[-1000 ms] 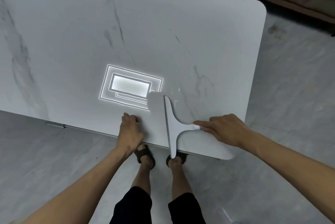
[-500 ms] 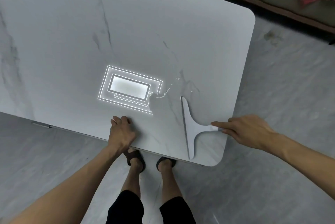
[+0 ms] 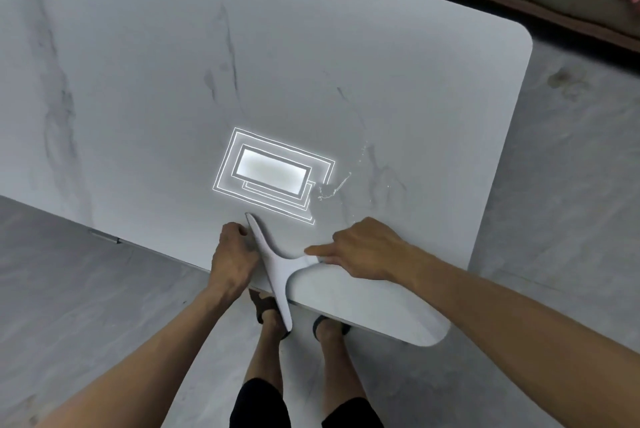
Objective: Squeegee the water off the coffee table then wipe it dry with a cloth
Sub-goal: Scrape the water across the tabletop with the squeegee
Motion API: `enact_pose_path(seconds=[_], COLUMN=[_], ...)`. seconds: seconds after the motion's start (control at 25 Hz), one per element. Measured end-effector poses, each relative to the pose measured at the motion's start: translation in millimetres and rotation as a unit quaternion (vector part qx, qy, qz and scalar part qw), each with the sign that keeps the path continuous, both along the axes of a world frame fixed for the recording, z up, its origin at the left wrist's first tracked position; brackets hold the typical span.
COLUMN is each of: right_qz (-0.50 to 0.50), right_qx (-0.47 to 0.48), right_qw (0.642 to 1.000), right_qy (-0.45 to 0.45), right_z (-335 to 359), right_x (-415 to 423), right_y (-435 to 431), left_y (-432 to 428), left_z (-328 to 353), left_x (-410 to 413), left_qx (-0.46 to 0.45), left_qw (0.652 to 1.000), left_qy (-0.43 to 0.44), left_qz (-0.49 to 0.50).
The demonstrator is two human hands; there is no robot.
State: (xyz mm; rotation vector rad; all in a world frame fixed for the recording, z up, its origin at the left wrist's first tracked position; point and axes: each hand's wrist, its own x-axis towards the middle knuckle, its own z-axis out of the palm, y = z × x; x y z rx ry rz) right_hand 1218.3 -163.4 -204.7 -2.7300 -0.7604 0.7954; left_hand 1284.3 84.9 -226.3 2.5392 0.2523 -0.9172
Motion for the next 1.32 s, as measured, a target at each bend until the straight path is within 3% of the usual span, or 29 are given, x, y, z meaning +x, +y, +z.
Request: enact_pose_path(seconds=[0.28, 0.48, 0.64, 0.76, 1.0, 1.2, 1.32], right_qz=[-0.200, -0.281, -0.342, -0.439, -0.628, -0.616, -0.587], right_qx=[-0.023, -0.071, -0.067, 0.001, 0.110, 0.052, 0.051], right_qw=[0.979, 0.957, 0.936, 0.898, 0.770, 0.786, 0.808], right_qy=[0.015, 0.024, 0.040, 0.022, -0.032, -0.023, -0.020], right_z=[19.3, 39.3, 63.0, 74.0, 49.2, 29.0, 27.4], right_x=[-3.3, -39.4, -43.4, 4.6, 181.9, 233.6, 174.3], right_y=[-97.9, -154.1, -170.5, -176.4, -184.2, -178.9, -169.1], left_y=[-26.4, -63.7, -94.0, -109.4, -139.0, -158.6, -167.3], left_z=[2.5, 14.7, 27.8, 39.5, 34.0, 17.0, 5.6], left_x=[-1.3, 11.3, 32.3, 58.9, 134.4, 168.6, 175.8], left_qx=[-0.004, -0.028, -0.042, -0.076, -0.089, -0.091, -0.064], left_qw=[0.997, 0.989, 0.989, 0.989, 0.993, 0.979, 0.965], left_qy=[0.030, 0.070, 0.045, 0.019, -0.026, -0.028, -0.004], left_qz=[-0.077, -0.130, -0.135, -0.127, -0.079, -0.181, -0.254])
